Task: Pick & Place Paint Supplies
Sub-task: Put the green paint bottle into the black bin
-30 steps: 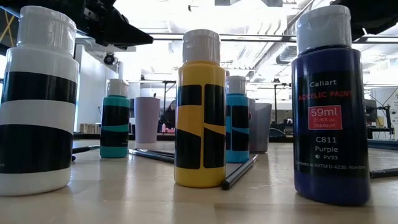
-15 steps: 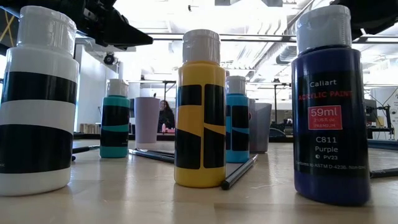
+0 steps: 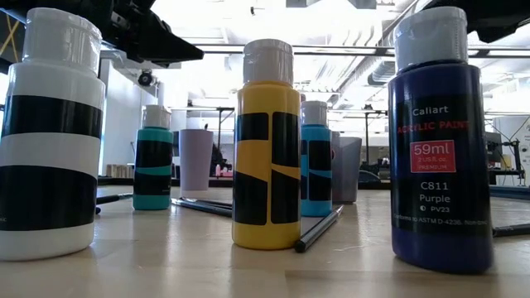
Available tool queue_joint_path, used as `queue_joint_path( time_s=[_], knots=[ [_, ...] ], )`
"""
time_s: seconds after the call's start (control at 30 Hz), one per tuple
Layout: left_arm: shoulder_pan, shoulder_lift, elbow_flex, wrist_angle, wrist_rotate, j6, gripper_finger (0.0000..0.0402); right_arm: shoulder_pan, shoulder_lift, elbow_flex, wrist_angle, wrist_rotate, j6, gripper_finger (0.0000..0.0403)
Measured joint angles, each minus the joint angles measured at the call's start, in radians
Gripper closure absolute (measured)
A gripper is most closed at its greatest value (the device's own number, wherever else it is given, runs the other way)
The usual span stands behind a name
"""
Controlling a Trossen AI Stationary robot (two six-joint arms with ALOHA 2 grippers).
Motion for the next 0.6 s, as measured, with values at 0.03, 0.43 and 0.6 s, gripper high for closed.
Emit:
queue_joint_path(
  time_s=[0.03, 0.43, 0.6],
  knots=[
    [0.0, 0.0, 0.0, 0.001, 0.0, 0.0, 0.0402, -0.001, 0.0, 0.0, -0.001, -0.012, 0.009, 0.0224],
    [0.0, 0.0, 0.0, -0.032, 0.003, -0.023, 0.0402, -0.003, 0.129, 0.0, 0.005, -0.053, 0.164, 0.0163],
    [0.0, 0.0, 0.0, -0.032, 0.002, -0.024, 0.0402, 0.001, 0.208, 0.0, 0.07, -0.057, 0.161, 0.0163]
  ],
)
